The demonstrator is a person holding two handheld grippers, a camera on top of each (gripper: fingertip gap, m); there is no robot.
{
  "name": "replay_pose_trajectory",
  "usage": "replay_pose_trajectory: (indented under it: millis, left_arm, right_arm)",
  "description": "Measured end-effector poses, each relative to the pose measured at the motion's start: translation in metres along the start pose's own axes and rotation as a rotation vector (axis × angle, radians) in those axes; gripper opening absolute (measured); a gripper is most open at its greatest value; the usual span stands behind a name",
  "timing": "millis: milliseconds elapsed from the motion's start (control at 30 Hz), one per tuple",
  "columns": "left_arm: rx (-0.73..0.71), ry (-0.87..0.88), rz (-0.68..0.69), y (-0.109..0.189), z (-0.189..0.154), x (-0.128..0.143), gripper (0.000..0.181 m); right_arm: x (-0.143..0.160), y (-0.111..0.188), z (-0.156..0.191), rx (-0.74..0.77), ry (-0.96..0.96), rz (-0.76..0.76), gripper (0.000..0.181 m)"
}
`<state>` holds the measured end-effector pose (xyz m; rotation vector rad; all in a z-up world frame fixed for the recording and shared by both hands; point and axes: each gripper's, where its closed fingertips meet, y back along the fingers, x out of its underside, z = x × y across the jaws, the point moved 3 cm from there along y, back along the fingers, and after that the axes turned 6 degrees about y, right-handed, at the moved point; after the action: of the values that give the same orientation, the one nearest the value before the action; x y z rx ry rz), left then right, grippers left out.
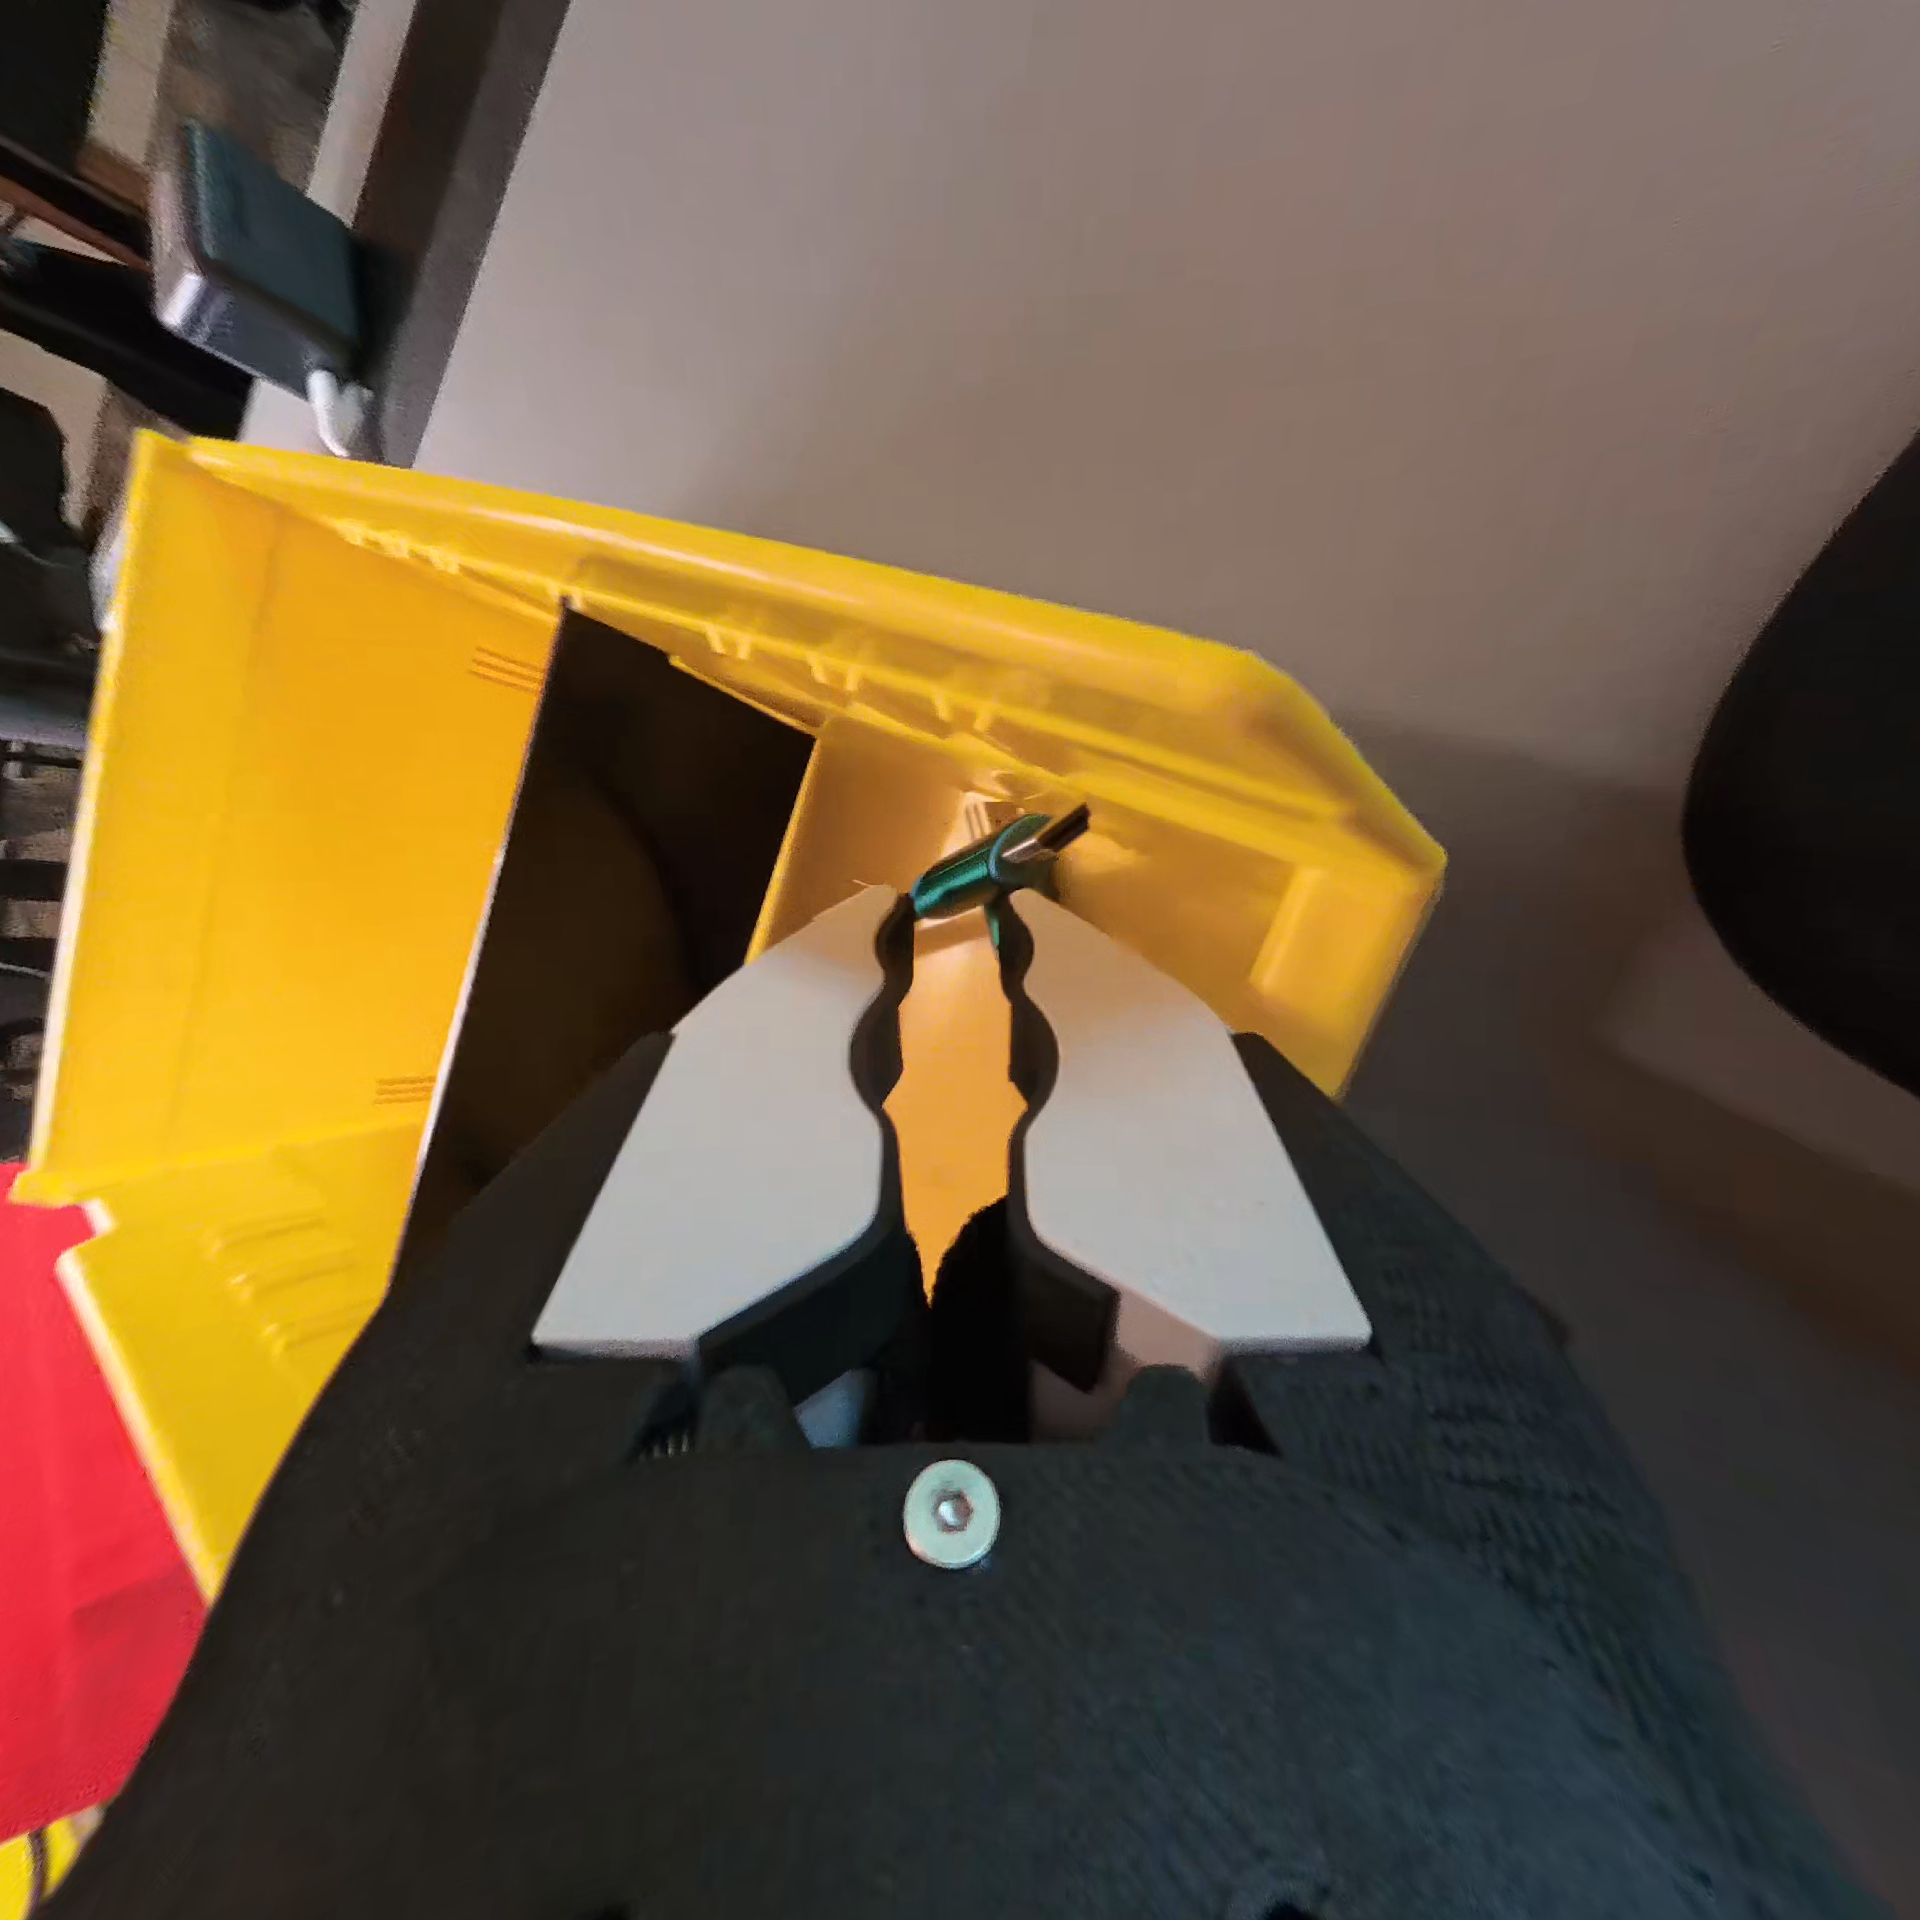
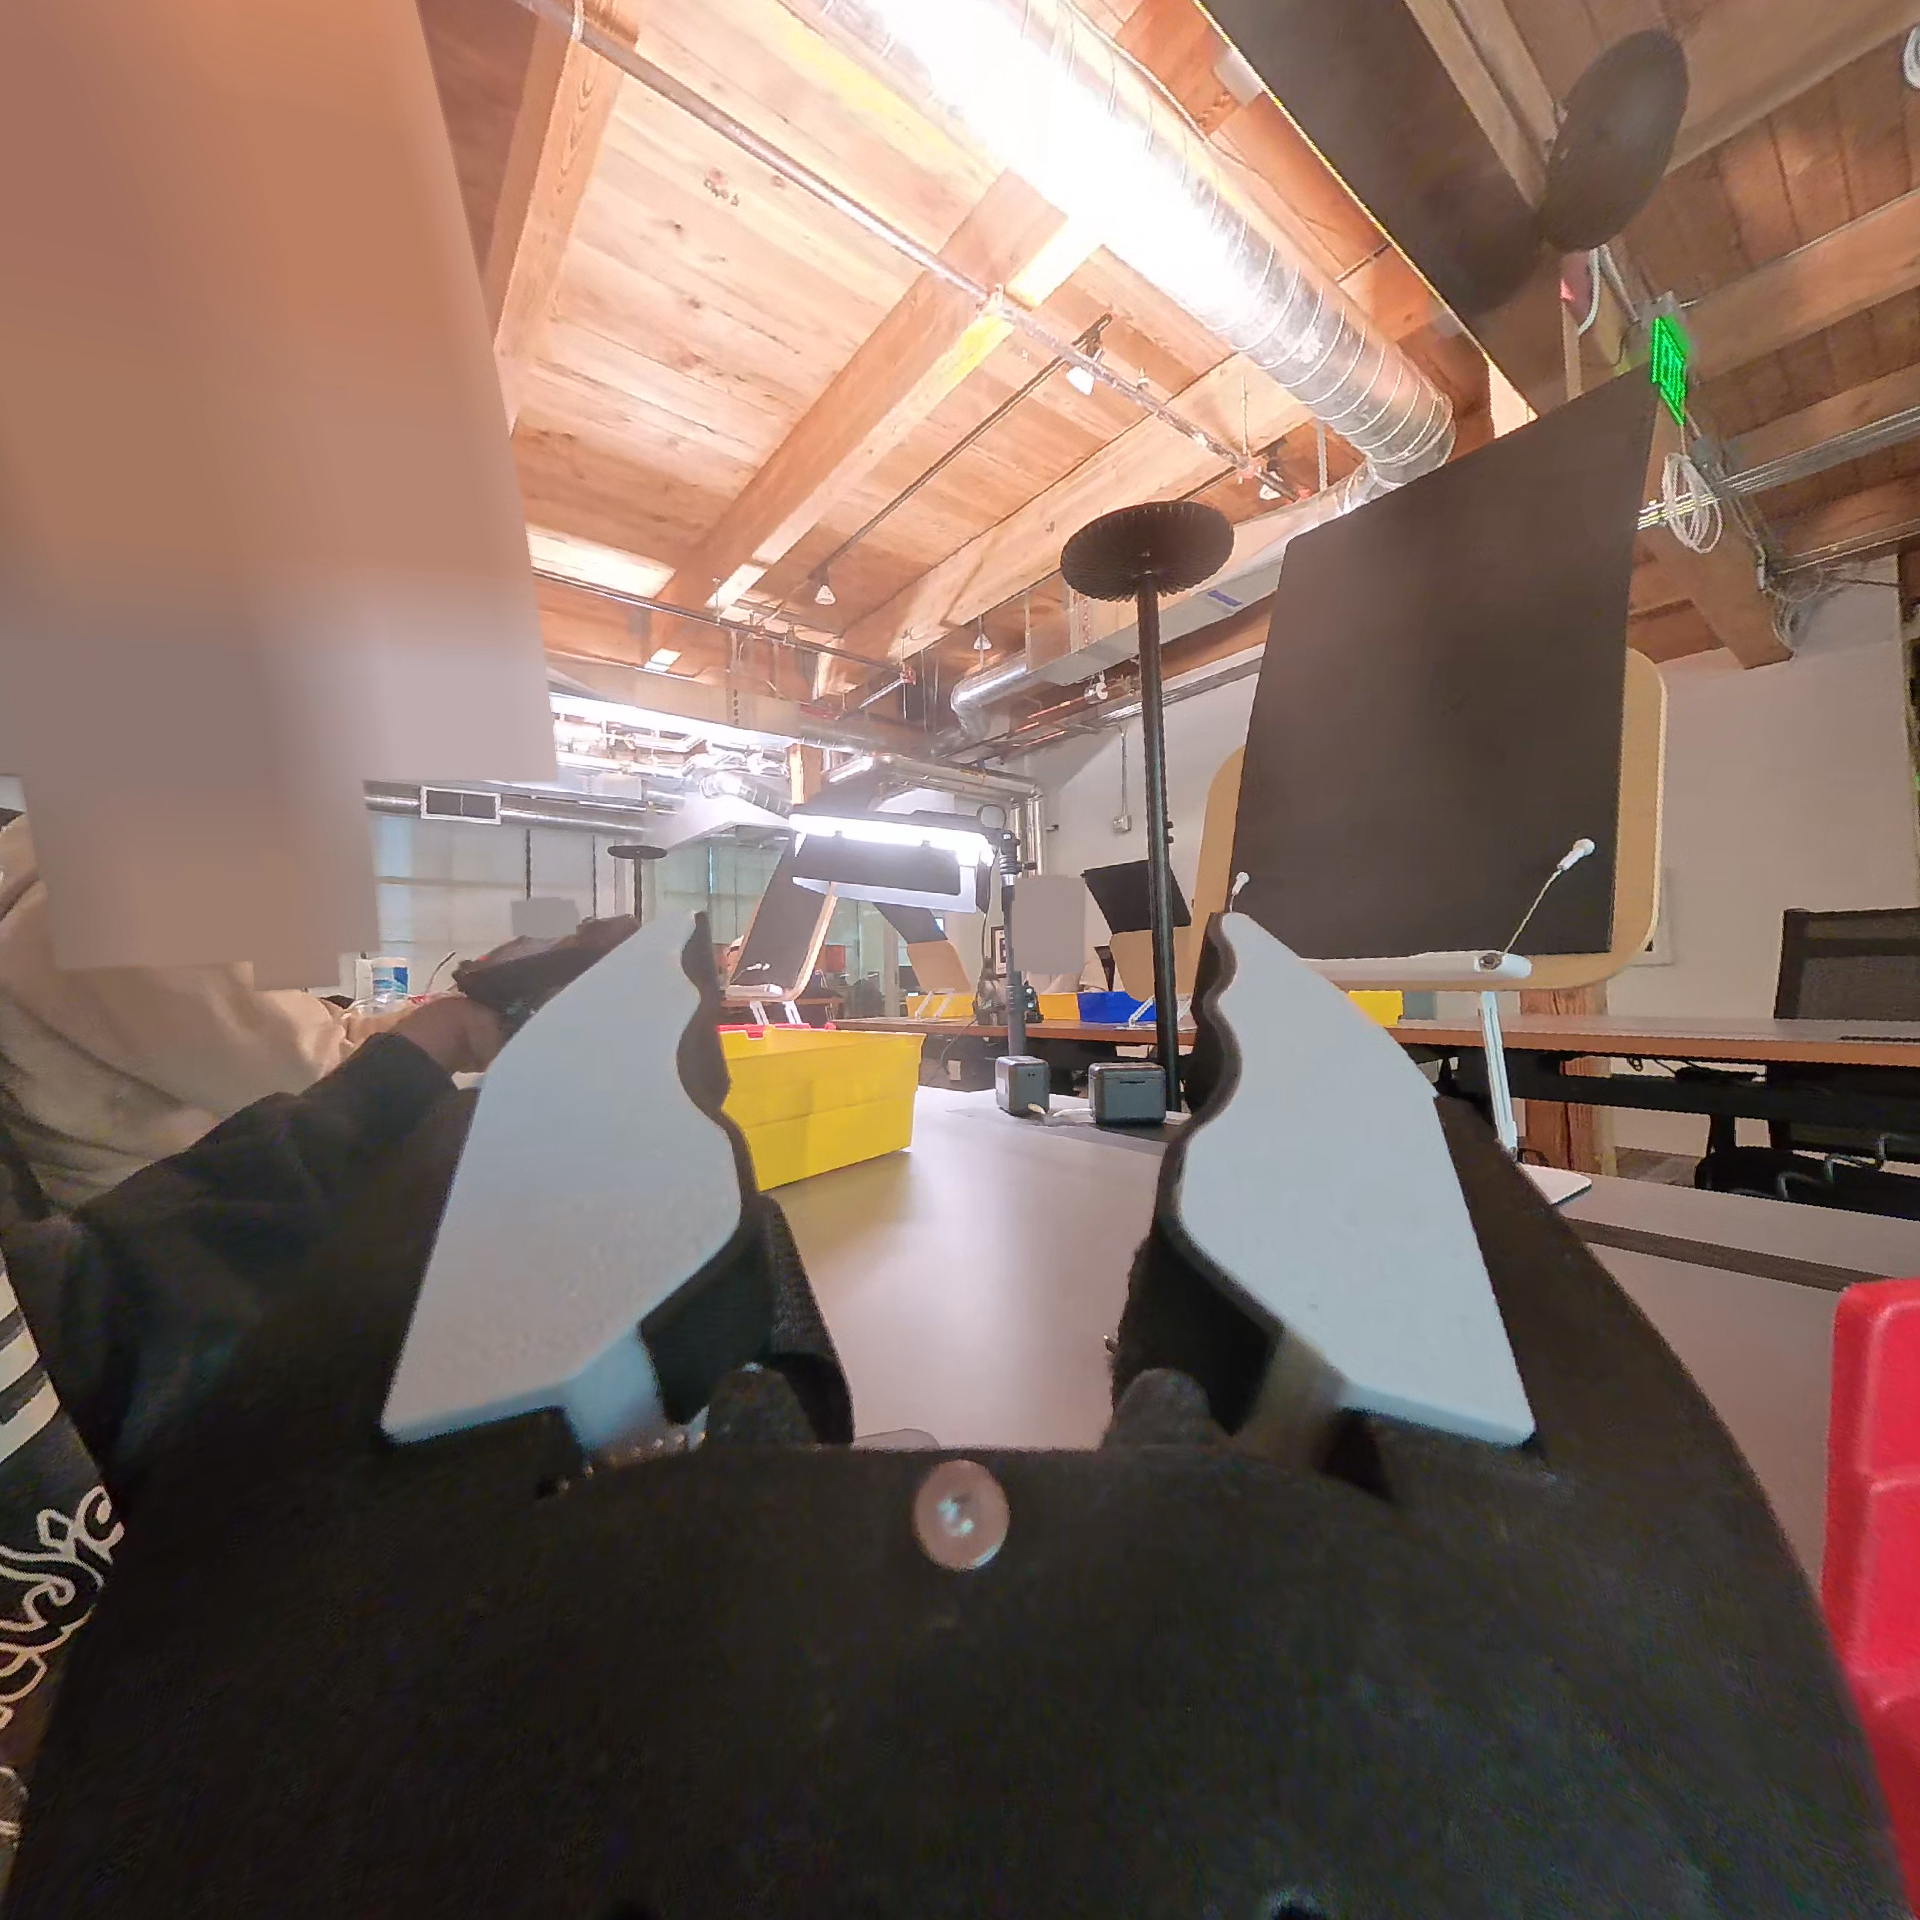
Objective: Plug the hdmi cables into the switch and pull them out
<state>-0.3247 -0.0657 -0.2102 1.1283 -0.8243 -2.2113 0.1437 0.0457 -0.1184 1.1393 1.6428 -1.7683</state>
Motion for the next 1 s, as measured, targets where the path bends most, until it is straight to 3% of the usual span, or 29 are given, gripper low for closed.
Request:
replay_pose_trajectory:
  millis: [167,333,500,600,800,900,1000]
  left_arm:
    - [0.031,-0.054,-0.019,-0.010,0.001,-0.005,0.021]
    - [0.084,-0.271,-0.028,-0.024,0.002,-0.012,0.027]
    - [0.167,-0.299,-0.095,-0.030,0.001,-0.014,0.018]
    - [0.106,-0.261,-0.187,-0.020,0.013,-0.020,0.017]
    - [-0.265,-0.012,-0.437,0.050,0.064,-0.034,0.013]
    - [-0.470,0.164,-0.673,0.108,0.090,-0.042,0.012]
    - [-0.562,0.336,-0.983,0.171,0.099,-0.052,0.011]
  right_arm:
    - [0.000,0.000,0.000,0.005,0.006,0.000,0.087]
    - [0.000,0.000,-0.001,0.010,0.009,0.000,0.087]
    - [0.000,0.000,-0.001,0.016,0.010,-0.004,0.087]
    - [-0.001,0.001,-0.002,0.018,0.008,-0.007,0.087]
    - [-0.002,0.002,-0.002,0.019,0.002,-0.016,0.087]
    - [-0.002,0.003,-0.003,0.023,0.001,-0.021,0.086]
    - [-0.003,0.004,-0.003,0.025,0.001,-0.026,0.086]
